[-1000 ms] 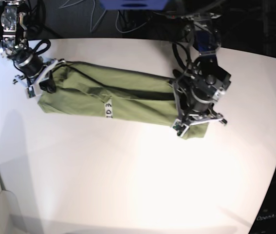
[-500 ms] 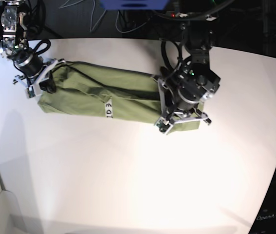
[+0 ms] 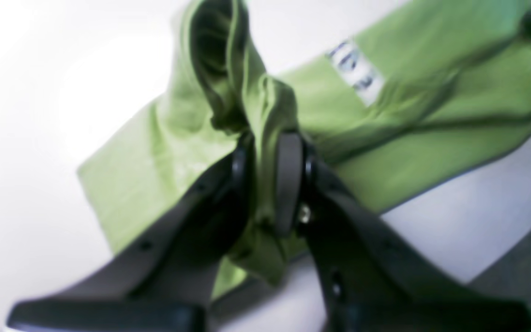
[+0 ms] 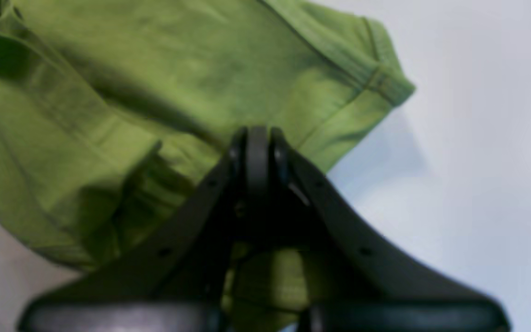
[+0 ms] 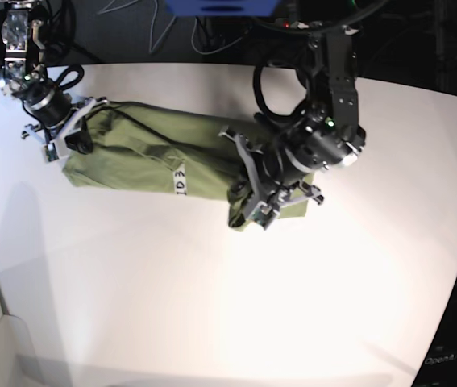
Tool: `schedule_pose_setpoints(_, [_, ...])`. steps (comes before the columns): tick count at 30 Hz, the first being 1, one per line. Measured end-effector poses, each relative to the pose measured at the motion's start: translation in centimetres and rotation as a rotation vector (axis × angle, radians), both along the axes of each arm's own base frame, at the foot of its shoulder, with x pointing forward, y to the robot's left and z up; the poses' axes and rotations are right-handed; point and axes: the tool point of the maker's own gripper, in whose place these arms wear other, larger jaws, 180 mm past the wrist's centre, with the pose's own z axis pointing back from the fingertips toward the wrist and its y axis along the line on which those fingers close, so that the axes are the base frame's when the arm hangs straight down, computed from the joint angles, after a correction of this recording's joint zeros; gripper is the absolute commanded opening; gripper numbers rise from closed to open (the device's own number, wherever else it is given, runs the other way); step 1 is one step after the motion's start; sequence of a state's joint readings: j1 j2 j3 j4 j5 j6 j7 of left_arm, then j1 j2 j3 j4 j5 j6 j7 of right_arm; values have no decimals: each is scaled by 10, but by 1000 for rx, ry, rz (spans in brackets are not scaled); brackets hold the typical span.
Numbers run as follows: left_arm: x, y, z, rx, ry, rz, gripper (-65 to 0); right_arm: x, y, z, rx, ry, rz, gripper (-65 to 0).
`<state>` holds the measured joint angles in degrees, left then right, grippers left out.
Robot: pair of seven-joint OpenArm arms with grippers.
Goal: Fold the T-shirt properly
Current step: 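Release the strip end with the left gripper and carry it toward the middle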
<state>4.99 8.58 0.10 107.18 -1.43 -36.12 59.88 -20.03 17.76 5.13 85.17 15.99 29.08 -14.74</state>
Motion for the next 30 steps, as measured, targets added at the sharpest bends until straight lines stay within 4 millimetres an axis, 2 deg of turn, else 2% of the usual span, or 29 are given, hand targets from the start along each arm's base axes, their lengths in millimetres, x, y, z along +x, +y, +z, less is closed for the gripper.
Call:
schedule_pose_setpoints(2, [-2,-8,1,-16,9,4,-627,0,0,0,0,0,0,-650])
schedule_pose_setpoints(6, [-20,-33,-4,-38,46,-43,-627,0,0,0,0,0,0,-650])
schedule_pose_setpoints(8, [-20,-40,-1,-56,51,-39,-627,0,0,0,0,0,0,-650])
schedule_pose_setpoints(17, [-16,-34,-2,-57,52,-1,-626,0,0,0,0,0,0,-650])
schedule_pose_setpoints(22, [-22,-28,-30,-20,123,-13,-624,0,0,0,0,0,1,-650])
schedule_pose_setpoints(25, [-25,-28,-36,-16,142,-14,-619,1,0,0,-1,0,1,-650])
schedule_pose_setpoints(27, [-24,-28,-35,-19,139,-14,-564,1,0,0,0,-1,1,-650])
schedule_pose_setpoints(30, [-21,-26,-27,-34,119,0,-347,1,0,0,0,-1,1,-650])
